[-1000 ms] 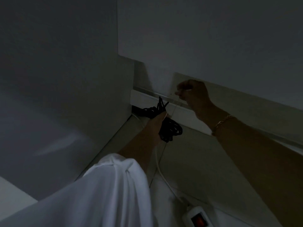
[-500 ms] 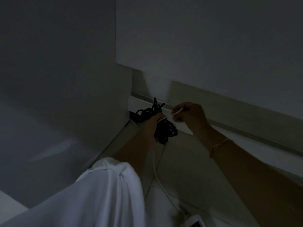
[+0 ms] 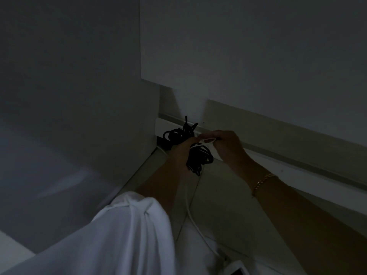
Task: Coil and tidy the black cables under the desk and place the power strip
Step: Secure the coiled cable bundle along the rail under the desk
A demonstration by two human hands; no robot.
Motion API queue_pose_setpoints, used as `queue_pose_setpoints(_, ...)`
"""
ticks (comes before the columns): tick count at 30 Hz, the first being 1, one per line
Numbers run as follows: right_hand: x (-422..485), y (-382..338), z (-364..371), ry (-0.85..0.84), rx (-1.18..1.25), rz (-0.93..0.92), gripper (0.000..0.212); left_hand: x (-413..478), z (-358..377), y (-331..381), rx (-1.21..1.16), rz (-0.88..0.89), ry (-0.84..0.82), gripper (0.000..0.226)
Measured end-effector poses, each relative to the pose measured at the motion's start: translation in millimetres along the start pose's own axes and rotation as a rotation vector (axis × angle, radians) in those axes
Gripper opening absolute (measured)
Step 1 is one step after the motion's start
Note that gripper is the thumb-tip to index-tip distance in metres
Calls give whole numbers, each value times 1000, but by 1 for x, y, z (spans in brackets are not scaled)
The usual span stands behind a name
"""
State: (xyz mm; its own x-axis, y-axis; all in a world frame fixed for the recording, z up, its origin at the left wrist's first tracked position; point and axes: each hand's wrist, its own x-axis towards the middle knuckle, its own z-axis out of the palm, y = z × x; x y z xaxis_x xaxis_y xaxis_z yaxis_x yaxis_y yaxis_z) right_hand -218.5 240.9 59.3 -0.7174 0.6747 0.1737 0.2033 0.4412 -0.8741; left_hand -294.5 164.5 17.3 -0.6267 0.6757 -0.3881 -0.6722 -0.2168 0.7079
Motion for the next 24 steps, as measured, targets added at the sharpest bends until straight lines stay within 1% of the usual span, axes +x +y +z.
queue_pose_setpoints(3, 1, -4, -5, -61, 94, 75, 34, 4, -2, -3, 38, 35, -1, 11)
queue_pose_setpoints(6, 5, -4, -8, -100, 92, 173, 35, 7, -4, -3, 103, 81, 15, 5)
queue_pose_setpoints(9, 5, 0, -7, -49, 116, 180, 30, 8, -2, -3, 172, 105, 41, 36)
queue_pose_setpoints(10, 6, 3, -5, -33, 122, 164, 27, 7, -1, -3, 183, 121, 47, 40)
queue_pose_setpoints(11, 7, 6, -4, -17, 111, 147, 26, 8, 0, -4, 188, 134, 45, 40)
queue_pose_setpoints(13, 11, 10, 1, 7, 55, 137, 26, 6, 1, -4, 205, 162, 31, 26)
queue_pose_setpoints(14, 11, 8, 2, 7, 58, 149, 23, 5, 1, -4, 212, 179, 38, 19)
queue_pose_setpoints(15, 12, 7, 3, -2, 88, 176, 18, 5, 0, -3, 220, 194, 51, 18)
queue_pose_setpoints(18, 11, 3, 5, -37, 150, 289, 11, 8, -4, -3, 288, 221, 76, 34)
queue_pose_setpoints(20, 9, 2, 5, -46, 177, 326, 6, 9, -4, -5, 304, 217, 64, 32)
queue_pose_setpoints(22, 6, 0, 6, -26, 248, 351, 15, 8, -4, -5, 240, 185, 50, 16)
queue_pose_setpoints(23, 4, -2, 7, -8, 307, 362, 17, 8, -5, -6, 183, 170, 43, 11)
queue_pose_setpoints(24, 2, -2, 7, 11, 375, 369, 14, 10, -6, -7, 135, 160, 41, 10)
